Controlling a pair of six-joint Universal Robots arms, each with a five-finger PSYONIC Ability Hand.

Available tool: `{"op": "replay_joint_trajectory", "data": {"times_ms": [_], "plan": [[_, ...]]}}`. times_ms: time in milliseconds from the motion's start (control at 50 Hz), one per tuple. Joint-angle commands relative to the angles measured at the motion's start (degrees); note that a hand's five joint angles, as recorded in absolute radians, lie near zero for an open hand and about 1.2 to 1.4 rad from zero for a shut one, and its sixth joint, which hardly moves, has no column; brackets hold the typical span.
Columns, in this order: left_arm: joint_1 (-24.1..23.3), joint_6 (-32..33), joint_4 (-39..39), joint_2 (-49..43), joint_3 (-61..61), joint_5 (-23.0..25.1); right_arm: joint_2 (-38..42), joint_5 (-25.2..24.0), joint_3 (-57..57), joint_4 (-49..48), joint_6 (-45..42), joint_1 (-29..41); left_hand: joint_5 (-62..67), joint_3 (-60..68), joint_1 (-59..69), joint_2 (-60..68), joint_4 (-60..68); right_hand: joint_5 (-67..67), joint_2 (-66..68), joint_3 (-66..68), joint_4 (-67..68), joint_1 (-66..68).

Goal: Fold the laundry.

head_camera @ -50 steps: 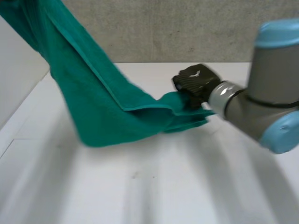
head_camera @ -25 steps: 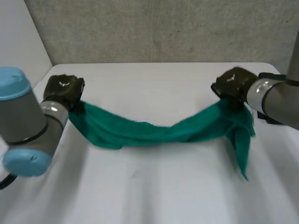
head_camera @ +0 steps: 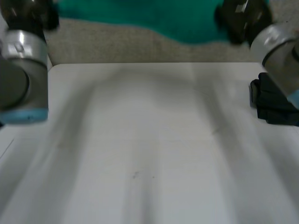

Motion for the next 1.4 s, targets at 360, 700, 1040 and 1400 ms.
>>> {"op": "replay_joint_trajectory", "data": {"times_ms": [360,700,1040,1400], "plan": [[-3.7,0.0,-8.7,-1.2,-22.9,2.4,9.6,-1.5,15.4,20.6,-5.0,-1.2,17.1,11.6,13.0,11.5,11.1,-36.4,-37.4,-38.0,-38.4,-25.5],[-2.7,-0.7,-10.0,1.1,-23.0,2.1,-12.5,-6.0,40.2,10.2,5.8,-16.0,17.1,11.6,13.0,11.5,11.1,-50.6,-51.6,-52.1,-52.6,-39.7],[-3.0,-0.8,-10.7,1.1,-23.1,2.1,-9.1,-15.1,53.2,-4.2,25.0,-22.9,17.1,11.6,13.0,11.5,11.1,-39.6,-40.6,-41.2,-41.7,-28.8],[-2.7,-0.8,-10.8,1.1,-23.2,2.1,-2.2,-14.2,48.6,-9.2,28.5,-20.9,17.1,11.6,13.0,11.5,11.1,-25.0,-26.0,-26.6,-27.0,-14.1]]}}
